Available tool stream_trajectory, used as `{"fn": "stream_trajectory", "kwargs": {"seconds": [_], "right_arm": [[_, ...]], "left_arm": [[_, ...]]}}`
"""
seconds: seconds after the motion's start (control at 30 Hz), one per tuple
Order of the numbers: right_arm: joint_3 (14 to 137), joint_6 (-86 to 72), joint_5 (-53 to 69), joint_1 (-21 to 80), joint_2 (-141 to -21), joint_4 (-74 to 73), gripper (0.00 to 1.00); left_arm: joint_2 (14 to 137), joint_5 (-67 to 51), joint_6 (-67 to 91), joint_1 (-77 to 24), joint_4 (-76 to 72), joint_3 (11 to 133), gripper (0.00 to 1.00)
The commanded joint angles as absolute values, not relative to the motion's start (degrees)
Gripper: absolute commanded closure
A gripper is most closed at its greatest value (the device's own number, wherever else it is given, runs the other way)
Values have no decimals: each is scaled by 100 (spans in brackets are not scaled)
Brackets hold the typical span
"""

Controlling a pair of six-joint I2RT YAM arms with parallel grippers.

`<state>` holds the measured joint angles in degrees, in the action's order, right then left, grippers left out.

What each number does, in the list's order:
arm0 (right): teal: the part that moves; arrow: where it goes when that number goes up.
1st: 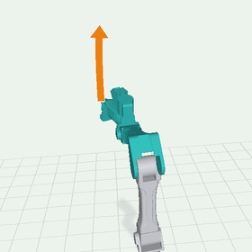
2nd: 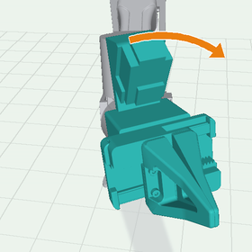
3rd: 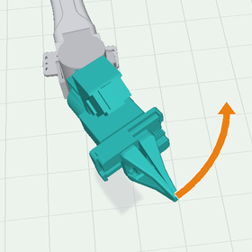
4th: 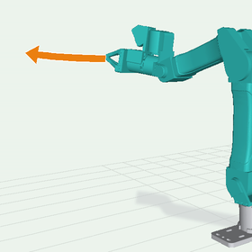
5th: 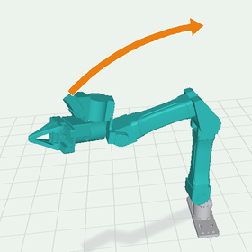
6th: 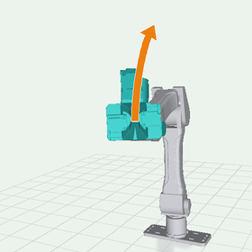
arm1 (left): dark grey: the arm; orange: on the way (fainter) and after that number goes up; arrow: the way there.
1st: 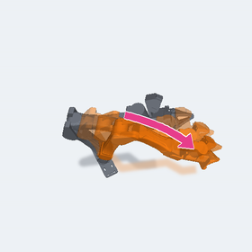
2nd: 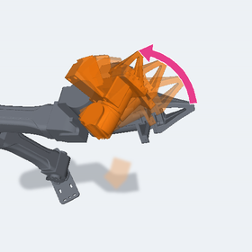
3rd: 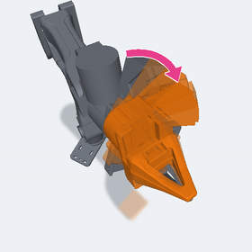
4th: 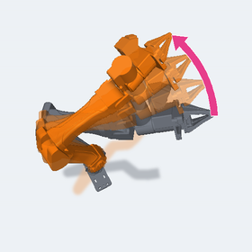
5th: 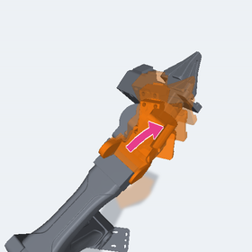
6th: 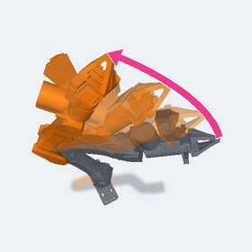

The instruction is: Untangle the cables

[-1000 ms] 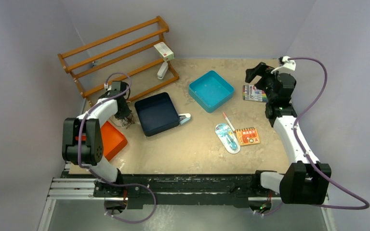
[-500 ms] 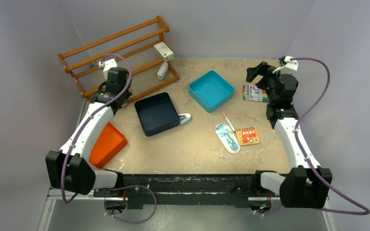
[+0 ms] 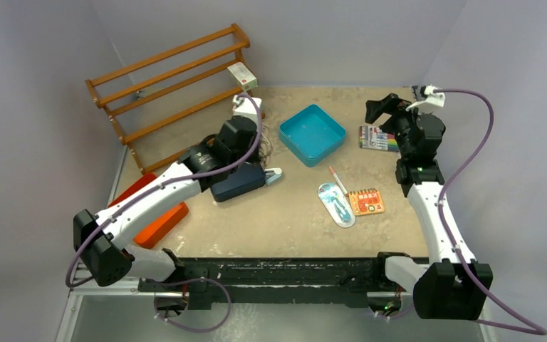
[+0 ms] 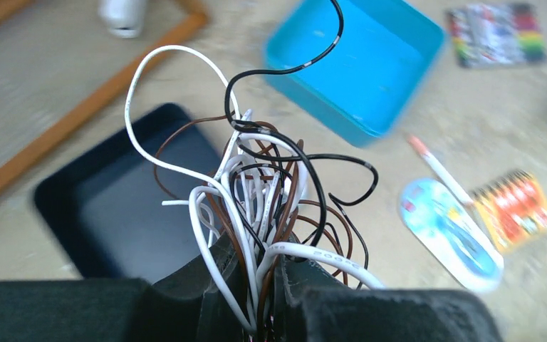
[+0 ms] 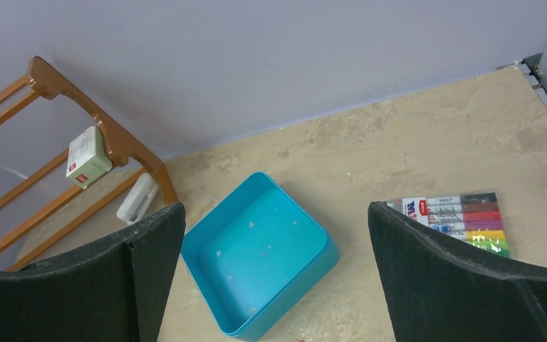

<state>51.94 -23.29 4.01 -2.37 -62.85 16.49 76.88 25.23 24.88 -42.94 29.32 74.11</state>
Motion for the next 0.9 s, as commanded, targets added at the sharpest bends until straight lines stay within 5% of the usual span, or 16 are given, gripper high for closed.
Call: {"fn": "stream_trajectory", "kwargs": {"seconds": [0.0,0.43,0.87], "right_arm": [[5123,-2421,404,-268,-6091,1794,1],[4957,-2464,519,-266,-6150,1828,1],[4772,-2211,852,-268,-6231,2126,1]], "left_arm": [[7927,1190,2000,-4726,2218,7345,100],[9004,298,1785,-5339,1605,6728,99],[8848,794,1603,-5318,1179,6338,45]]}}
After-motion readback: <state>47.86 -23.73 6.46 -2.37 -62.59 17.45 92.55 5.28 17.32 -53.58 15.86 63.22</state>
